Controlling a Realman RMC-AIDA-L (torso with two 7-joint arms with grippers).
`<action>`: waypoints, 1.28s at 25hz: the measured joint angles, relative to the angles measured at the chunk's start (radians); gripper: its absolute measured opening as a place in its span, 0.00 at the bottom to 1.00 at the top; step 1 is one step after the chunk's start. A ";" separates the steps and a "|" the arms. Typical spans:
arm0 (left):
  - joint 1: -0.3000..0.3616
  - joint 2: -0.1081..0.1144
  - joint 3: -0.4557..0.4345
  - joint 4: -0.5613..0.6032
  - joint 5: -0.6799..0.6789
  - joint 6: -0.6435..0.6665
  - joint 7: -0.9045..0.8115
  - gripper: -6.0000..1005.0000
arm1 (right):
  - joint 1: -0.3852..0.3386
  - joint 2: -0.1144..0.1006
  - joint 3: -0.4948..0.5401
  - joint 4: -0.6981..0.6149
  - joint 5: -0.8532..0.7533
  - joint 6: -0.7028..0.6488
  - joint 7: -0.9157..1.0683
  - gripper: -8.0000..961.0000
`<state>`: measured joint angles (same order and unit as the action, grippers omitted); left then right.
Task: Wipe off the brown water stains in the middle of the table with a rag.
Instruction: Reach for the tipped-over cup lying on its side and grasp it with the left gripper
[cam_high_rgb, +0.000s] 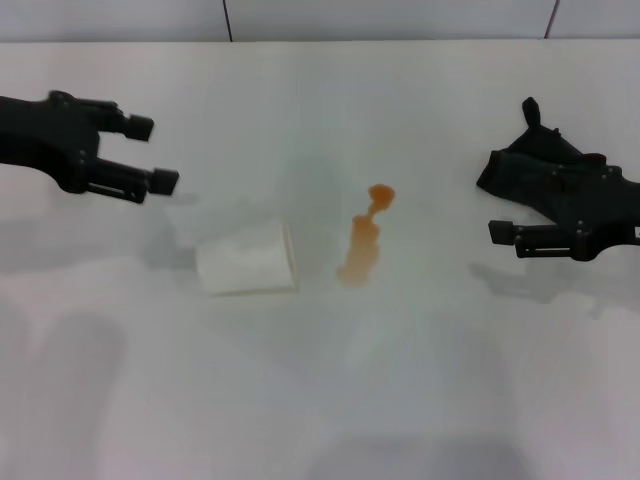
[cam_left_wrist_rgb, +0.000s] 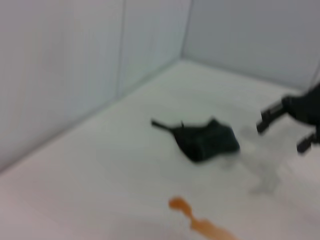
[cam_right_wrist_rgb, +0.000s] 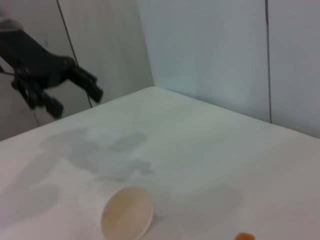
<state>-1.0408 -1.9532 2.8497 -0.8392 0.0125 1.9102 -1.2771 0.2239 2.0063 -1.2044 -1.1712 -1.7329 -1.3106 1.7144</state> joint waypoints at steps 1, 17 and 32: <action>-0.016 -0.003 0.000 0.000 0.036 -0.009 -0.001 0.87 | 0.000 0.000 0.000 0.001 0.003 -0.001 0.000 0.89; -0.189 -0.056 0.000 0.076 0.273 -0.138 0.019 0.87 | 0.000 0.000 0.003 0.004 0.011 -0.007 0.022 0.89; -0.175 -0.096 0.000 0.150 0.314 -0.224 0.012 0.87 | -0.001 0.000 0.000 0.001 0.010 -0.020 0.024 0.89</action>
<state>-1.2159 -2.0496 2.8492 -0.6893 0.3264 1.6866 -1.2654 0.2225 2.0064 -1.2042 -1.1703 -1.7226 -1.3301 1.7380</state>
